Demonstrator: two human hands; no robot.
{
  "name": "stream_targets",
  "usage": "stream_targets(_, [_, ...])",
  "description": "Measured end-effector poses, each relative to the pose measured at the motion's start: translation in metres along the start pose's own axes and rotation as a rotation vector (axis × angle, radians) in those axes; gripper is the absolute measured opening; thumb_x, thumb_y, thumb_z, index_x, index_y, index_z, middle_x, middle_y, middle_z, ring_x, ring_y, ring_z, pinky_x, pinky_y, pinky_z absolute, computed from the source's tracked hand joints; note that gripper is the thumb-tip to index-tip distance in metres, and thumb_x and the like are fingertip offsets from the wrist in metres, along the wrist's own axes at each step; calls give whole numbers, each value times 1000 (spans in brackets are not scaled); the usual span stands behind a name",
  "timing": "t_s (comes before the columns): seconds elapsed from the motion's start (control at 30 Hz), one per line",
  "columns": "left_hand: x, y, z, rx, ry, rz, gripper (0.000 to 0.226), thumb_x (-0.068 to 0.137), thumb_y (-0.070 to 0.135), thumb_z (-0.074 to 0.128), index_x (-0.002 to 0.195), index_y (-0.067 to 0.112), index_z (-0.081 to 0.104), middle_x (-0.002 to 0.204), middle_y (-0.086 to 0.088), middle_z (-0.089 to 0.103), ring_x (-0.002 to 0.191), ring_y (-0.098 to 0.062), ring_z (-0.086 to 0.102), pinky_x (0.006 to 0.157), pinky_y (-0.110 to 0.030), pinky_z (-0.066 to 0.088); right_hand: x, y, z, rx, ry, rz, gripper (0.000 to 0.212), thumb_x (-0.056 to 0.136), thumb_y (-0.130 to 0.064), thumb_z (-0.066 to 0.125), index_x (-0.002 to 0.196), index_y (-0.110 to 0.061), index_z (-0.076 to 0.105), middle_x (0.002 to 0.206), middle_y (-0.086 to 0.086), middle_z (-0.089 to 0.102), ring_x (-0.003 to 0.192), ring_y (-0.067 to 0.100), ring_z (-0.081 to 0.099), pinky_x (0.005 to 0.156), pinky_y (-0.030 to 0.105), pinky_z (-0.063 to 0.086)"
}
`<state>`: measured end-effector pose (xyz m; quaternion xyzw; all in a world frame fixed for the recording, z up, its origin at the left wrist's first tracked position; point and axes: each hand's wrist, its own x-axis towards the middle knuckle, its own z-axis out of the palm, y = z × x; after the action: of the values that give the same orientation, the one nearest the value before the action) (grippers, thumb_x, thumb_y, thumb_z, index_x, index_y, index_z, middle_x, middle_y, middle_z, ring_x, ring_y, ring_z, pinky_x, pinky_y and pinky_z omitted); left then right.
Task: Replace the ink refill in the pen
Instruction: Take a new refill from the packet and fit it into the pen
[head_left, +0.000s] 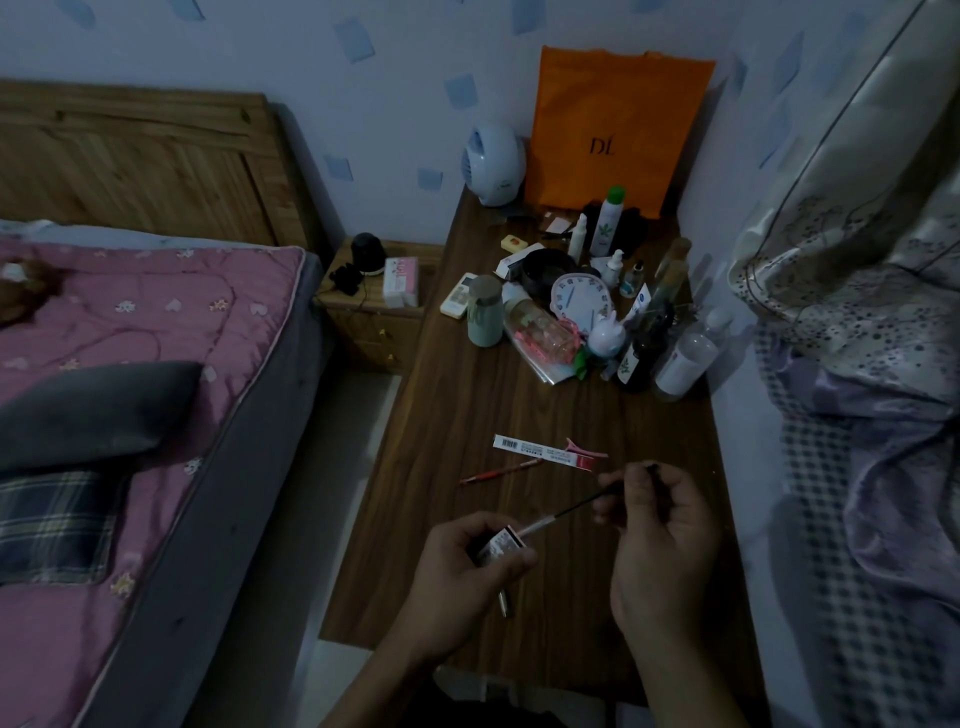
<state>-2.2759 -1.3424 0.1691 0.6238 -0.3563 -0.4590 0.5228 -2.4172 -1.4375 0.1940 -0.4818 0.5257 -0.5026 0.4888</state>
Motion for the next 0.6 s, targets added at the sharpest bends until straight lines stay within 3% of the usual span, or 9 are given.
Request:
stream_targets(0.13, [-6,8,0,-25,10,-3,29,67,24,84,93,16,74,91,-15,74,77,-31,70,69,-37,57,-2,-1,0,10,-11,1,21,99,-23,56,90,-36,69,85,-1,75,65,10,69,59,31,54])
stream_targets(0.23, [-9,12,-2,-19,2,-7,24,71,12,83,93,15,75,91,-12,75,75,-21,71,67,-31,58,-3,-5,-1,22,-14,5,23,98,-20,56,89,-37,69,85,-1,75,67,9,69,56,25,55])
stream_targets(0.43, [-14,17,-4,37,27,54,30,72,10,84,94,29,76,93,1,77,79,-9,73,68,-17,55,-6,-12,1,51,-9,9,26,98,-17,57,87,-37,70,82,-2,74,65,7,68,52,19,55])
stream_targets(0.6, [-18,21,-5,93,41,103,34,73,16,83,101,32,73,101,6,76,87,-10,73,73,-20,58,-8,-13,1,112,16,109,25,97,-18,58,85,-36,71,80,-3,75,64,6,68,52,20,53])
